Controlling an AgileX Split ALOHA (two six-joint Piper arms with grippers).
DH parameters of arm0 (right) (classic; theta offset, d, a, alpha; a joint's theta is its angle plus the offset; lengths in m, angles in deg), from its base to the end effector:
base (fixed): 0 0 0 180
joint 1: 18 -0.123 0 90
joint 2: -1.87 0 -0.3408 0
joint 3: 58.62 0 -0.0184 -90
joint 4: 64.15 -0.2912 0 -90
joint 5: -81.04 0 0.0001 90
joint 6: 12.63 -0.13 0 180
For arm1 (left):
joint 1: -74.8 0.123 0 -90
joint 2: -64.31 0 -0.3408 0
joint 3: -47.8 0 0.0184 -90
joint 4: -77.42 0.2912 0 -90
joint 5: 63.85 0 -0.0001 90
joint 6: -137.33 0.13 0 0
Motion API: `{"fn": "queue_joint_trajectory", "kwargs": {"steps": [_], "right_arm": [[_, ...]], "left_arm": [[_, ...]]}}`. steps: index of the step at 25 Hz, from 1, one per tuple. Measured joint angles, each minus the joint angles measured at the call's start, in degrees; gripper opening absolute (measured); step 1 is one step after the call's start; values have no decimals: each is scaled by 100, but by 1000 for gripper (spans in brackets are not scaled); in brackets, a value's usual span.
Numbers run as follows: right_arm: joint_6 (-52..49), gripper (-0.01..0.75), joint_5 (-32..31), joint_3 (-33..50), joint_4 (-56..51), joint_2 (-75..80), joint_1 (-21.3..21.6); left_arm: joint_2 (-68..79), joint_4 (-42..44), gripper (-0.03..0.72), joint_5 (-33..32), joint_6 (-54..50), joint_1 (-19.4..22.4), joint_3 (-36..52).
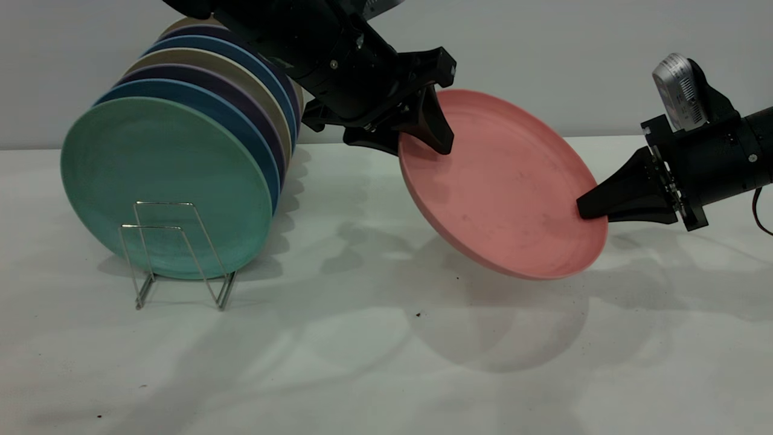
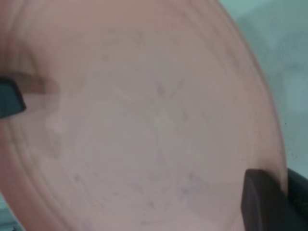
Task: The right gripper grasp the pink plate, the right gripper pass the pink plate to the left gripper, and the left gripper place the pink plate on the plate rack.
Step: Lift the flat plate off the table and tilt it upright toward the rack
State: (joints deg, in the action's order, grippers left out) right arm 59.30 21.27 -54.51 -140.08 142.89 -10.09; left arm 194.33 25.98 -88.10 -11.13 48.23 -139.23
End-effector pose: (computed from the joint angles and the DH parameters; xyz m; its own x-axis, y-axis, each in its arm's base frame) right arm 0.4721 0.0445 0.0397 -0.9430 0.0506 -0.3290 -0.2409 0.5783 0.7794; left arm 0.4774 -0.2855 0.1484 -0.8236 0.0971 -0.5588 0.3858 0.8180 -0.4266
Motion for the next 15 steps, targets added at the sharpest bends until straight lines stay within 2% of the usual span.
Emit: {"fn": "queue_joint_trajectory", "kwargs": {"steps": [5,6,10,12,15], "right_arm": [[33,14,-4,0,0,0,0],[48,14,-12,0,-7,0,0],[-5,56,-65,0,-229,0,5],[-68,118,-231,0,-448,0,29],[-138,250,-418,-73,-818,0,77]], "left_arm": [[0,-24,108,55,-24,0,0],[0,-5,87,76,-24,6,0],[10,-3,82,156,7,12,0],[10,-24,82,182,76,25,0],[10,-84,82,121,270,21,0]]}}
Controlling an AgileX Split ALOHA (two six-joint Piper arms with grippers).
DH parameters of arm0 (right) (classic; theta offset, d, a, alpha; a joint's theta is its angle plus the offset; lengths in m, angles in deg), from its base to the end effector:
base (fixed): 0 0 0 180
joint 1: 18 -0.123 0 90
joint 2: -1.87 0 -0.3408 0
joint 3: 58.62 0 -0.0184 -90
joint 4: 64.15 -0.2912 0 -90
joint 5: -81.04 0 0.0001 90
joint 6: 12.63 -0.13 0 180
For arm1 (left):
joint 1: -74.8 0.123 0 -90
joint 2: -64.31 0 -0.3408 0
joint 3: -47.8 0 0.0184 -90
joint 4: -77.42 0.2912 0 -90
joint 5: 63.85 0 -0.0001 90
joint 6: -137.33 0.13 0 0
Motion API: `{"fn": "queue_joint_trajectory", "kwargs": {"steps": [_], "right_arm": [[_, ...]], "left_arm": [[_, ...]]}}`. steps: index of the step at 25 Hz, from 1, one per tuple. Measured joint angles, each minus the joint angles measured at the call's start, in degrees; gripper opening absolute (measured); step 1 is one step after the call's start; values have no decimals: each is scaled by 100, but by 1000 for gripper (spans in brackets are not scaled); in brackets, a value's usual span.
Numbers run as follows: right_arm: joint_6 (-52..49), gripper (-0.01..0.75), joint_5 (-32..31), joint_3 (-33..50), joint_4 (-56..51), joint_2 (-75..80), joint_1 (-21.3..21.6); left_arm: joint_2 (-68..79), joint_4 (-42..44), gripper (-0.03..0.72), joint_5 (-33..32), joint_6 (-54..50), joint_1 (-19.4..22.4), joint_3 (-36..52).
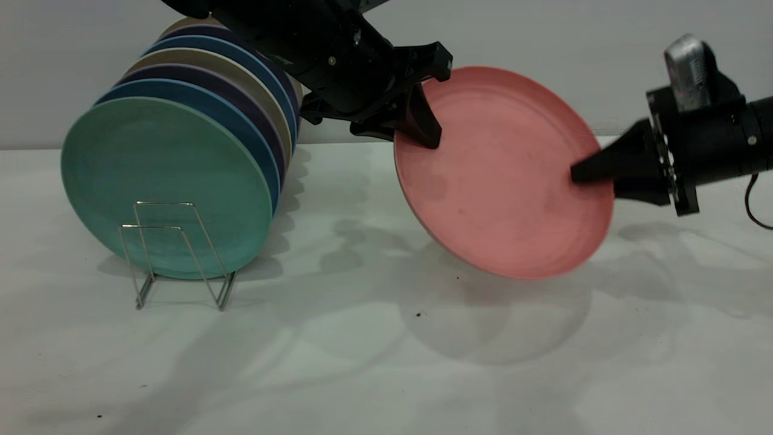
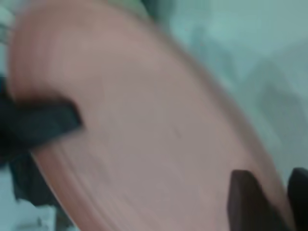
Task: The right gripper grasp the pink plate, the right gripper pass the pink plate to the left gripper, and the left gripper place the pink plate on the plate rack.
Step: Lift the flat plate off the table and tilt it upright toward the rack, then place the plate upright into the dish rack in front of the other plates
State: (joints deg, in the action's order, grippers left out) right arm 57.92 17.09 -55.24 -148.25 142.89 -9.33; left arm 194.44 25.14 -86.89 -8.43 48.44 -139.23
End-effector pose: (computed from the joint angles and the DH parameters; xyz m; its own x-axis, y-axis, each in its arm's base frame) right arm 0.4849 0.0436 0.0580 -0.9308 0.1910 -0.3115 -0.1882 0.4800 0.8568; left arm 0.4810 -0.2834 0.1485 -0.8027 0.1104 -0.5861 0.4067 0.8200 -0.4027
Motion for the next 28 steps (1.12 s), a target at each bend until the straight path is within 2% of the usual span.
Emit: {"fn": "queue_joint_trajectory", "kwargs": {"steps": [4,7,13,20,23,25,28], "right_arm": [[-185,426,-116,-147,-159,-235,122],[-211,487,-140,-173,-174,-675,282],[-371,501,-216,-173,446,-1751,652],[-567,482,-319,-173,1130,-2802,845],[-615,471,-358,-173,1311,-3030,840],[-679,467,-378,-173,1403,-3075,840],[-745,463,-378,-173,1514,-3075,840]], "left_arm": [[0,12,82,-77,343,-17,0],[0,136,81,-134,683,20,0],[-669,1229,81,-641,1180,446,0],[-2336,3316,81,-1742,1604,868,0],[-2904,4231,81,-2185,2183,1011,0],[-3139,4557,81,-2391,2586,1173,0],[-3331,4610,81,-2750,3127,1585,0]]}}
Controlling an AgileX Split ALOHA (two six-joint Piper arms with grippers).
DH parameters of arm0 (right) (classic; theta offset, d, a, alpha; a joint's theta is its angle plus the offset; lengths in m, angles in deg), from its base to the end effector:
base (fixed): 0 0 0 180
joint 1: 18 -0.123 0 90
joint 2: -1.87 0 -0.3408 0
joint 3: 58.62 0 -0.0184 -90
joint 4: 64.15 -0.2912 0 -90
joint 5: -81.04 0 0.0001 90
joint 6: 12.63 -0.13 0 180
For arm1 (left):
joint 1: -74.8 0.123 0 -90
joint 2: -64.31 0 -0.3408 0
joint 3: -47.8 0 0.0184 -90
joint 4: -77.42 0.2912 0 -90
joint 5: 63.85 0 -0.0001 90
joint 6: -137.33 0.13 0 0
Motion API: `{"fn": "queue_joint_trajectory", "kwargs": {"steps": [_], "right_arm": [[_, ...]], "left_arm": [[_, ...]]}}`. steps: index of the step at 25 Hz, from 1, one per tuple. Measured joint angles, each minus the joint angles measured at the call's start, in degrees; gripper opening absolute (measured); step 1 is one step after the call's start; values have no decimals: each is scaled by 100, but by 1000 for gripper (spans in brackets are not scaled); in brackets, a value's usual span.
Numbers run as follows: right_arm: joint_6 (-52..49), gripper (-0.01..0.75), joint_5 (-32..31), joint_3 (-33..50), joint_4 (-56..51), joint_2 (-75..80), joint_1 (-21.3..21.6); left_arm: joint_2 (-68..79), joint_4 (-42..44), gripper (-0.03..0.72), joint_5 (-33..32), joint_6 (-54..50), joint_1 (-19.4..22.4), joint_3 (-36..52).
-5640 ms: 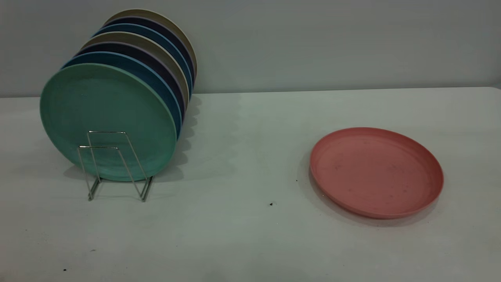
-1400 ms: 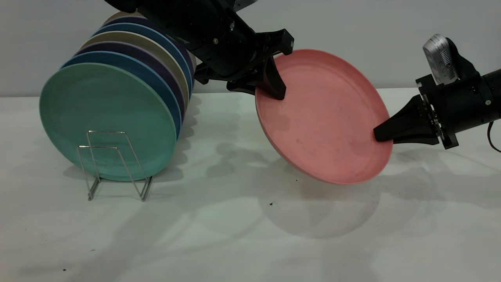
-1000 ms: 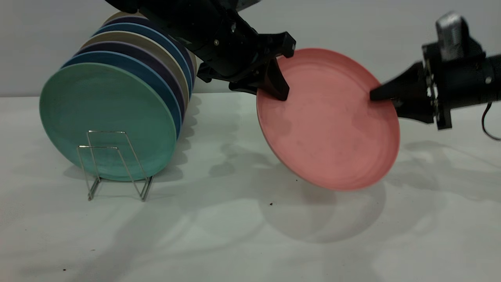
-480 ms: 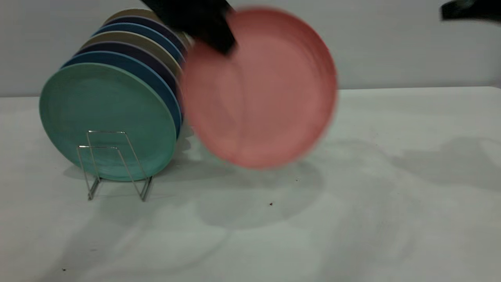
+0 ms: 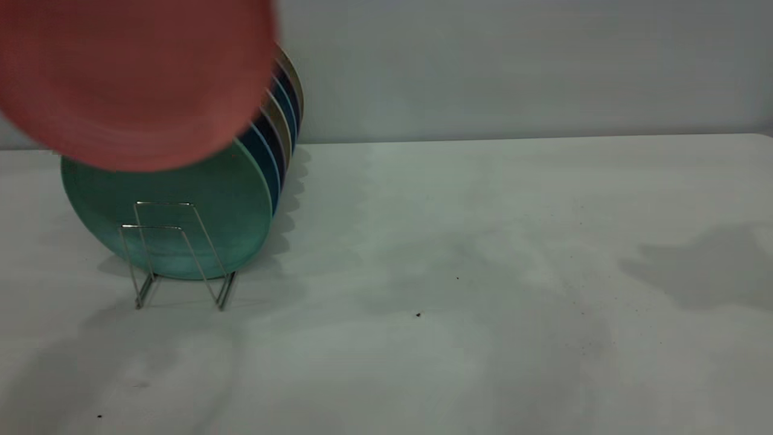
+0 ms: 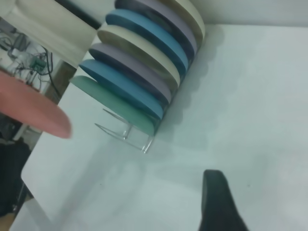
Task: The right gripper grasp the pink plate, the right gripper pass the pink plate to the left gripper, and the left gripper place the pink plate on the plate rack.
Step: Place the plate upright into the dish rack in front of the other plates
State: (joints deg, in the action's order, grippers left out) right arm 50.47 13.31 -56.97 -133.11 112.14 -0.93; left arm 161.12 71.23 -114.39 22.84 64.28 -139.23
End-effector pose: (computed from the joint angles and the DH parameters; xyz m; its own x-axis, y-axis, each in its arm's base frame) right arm 0.4388 -0.0173 0.2926 -0.7373 0.0589 -0.6730 -0.4842 0.6486 0.5873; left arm 0.4055 -0.0863 0.3814 -0.1533 0.9198 -0.3613 0.7754 0.3386 0.5330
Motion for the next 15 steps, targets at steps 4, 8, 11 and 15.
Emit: {"fn": "queue_joint_trajectory", "kwargs": {"steps": [4,8,11,15], "right_arm": [[-17,461,0,0,46,0,0],[-17,461,0,0,57,0,0],[-23,461,0,0,57,0,0],[-23,461,0,0,57,0,0]], "left_arm": [[-27,-314,81,-503,958,562,7],[-27,-1030,81,-315,2823,765,240],[61,-1510,81,30,3868,800,531],[274,-1807,81,575,4220,800,712]]}}
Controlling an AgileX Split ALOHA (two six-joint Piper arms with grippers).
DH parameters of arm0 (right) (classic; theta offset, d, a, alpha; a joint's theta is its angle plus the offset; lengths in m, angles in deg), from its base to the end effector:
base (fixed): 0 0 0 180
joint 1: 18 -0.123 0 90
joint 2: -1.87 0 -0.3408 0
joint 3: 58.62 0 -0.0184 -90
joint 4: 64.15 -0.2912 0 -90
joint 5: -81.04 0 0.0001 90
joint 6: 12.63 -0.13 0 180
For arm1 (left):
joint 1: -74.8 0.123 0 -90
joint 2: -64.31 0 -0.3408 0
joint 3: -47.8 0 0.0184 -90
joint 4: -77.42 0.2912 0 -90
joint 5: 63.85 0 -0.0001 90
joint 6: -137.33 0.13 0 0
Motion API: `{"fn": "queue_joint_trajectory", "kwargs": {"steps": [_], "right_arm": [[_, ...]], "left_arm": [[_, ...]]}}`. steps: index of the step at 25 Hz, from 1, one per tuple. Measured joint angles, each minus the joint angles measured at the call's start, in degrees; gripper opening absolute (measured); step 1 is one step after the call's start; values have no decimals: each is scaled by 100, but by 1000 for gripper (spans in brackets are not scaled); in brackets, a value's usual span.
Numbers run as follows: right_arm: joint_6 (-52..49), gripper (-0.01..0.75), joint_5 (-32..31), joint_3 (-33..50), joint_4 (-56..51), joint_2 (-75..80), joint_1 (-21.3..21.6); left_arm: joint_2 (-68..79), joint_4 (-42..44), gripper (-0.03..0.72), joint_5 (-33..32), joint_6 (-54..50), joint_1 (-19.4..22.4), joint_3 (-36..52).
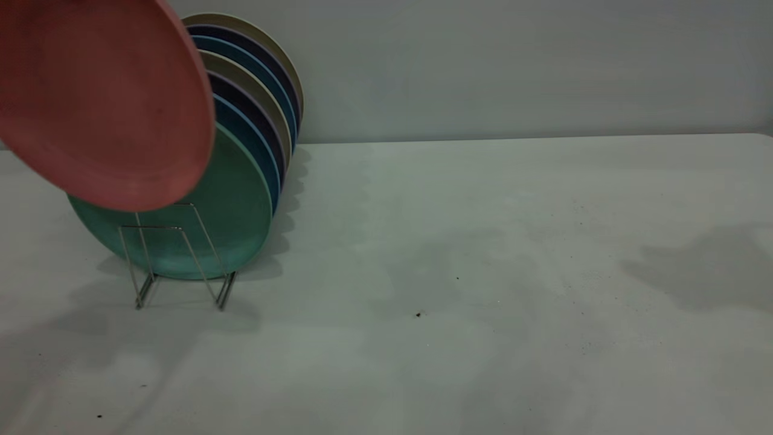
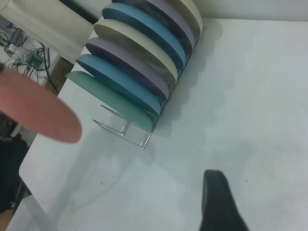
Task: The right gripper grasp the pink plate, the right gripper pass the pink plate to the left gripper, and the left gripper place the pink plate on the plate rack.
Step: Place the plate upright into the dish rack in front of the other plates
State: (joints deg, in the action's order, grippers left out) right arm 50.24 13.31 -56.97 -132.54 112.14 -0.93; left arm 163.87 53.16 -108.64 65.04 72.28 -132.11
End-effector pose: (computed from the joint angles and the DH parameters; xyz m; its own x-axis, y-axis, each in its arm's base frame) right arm 0.4383 -0.0176 0.2916 -0.7413 0.0528 -0.6691 -0.4821 0.6517 0.5855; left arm 0.4216 -0.0563 0.3306 0.2206 0.9484 -0.2278 0.7852 -0.0341 0.6184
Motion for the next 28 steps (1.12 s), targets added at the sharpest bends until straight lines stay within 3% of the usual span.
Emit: {"fn": "queue_joint_trajectory", "kwargs": {"steps": [15,28], "right_arm": [[0,460,0,0,6,0,0],[0,460,0,0,17,0,-4]], "left_arm": [[541,-53,81,654,82,1,22],[541,-383,81,700,210,254,427]]}}
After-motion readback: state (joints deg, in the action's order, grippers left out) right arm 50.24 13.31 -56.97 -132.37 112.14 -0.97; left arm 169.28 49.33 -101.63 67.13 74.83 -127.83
